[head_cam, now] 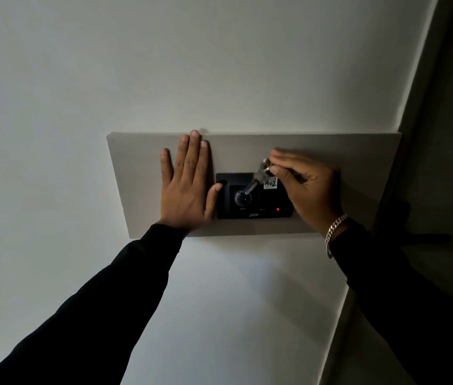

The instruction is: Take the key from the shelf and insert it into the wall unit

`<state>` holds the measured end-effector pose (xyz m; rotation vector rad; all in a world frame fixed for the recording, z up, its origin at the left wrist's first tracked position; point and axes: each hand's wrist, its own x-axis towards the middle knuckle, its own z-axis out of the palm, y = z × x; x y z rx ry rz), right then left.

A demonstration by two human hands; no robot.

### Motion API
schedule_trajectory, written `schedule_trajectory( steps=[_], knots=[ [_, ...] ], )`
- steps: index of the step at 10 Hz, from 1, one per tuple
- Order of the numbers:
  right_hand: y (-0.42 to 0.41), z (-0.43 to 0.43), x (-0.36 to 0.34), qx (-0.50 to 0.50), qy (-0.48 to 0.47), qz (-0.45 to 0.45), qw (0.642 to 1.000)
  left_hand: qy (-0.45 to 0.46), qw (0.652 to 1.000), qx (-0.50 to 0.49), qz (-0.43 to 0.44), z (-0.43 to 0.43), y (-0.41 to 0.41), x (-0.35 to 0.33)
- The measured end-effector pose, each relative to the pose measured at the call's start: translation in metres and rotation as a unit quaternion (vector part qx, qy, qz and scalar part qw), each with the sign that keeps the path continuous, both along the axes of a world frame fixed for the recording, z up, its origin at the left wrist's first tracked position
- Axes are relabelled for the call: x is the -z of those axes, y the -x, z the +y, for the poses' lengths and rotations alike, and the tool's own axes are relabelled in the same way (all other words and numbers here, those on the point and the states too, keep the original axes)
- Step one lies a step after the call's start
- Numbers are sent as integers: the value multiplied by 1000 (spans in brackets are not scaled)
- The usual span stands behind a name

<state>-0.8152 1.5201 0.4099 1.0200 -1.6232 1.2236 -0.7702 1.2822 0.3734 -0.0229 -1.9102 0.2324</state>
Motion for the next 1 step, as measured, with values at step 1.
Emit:
schedule_trajectory(
  steps=[1],
  knots=[
    [-9, 6, -3, 1, 36, -20, 999, -15, 999, 49, -10, 9, -3, -21]
  ],
)
